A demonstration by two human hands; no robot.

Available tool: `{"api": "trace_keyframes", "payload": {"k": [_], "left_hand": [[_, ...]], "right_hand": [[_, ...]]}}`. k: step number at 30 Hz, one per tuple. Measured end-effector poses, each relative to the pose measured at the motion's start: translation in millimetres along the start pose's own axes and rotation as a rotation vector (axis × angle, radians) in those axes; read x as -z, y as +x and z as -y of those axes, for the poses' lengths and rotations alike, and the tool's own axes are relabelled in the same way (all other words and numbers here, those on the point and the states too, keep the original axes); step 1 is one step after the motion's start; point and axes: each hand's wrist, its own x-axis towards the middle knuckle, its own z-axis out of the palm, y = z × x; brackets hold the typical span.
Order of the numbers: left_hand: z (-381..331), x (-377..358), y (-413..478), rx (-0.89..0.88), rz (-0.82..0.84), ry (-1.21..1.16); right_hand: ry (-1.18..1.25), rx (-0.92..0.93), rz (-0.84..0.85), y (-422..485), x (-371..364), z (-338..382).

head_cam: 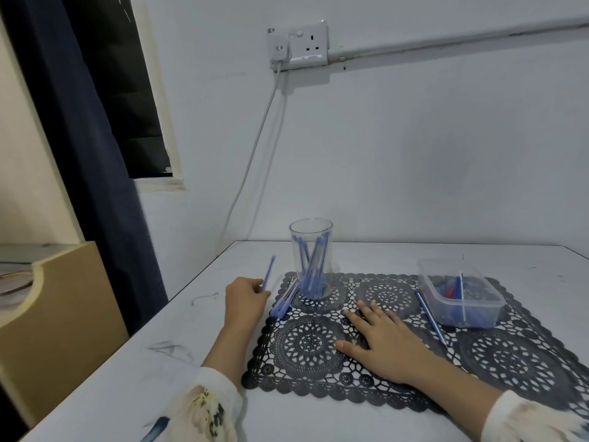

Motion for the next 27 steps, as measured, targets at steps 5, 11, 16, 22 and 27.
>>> {"api": "trace_keyframes", "payload": {"k": [5, 11, 16, 22, 27], "left_hand": [[0.9, -8.8, 1.6, 0.025, 0.049, -0.028], [1.0, -14.2, 0.3, 0.024, 0.083, -0.069], [-1.7, -16.1, -1.7, -0.018, 0.146, -0.076], [-2.6, -17.1, -2.6, -0.086, 0.206, 0.004], [0.1, -17.5, -2.2, -0.065, 0.186, -0.002]], "right_hand": [[0.007, -0.002, 0.002, 0.5, 0.3, 1.2], [0.013, 0.006, 0.007, 0.5, 1.0, 0.3], [0.019, 0.005, 0.006, 1.2, 0.1, -0.6], [0.015, 0.005, 0.012, 0.7, 0.8, -0.1], [0.016, -0.001, 0.008, 0.6, 1.1, 0.2]]}}
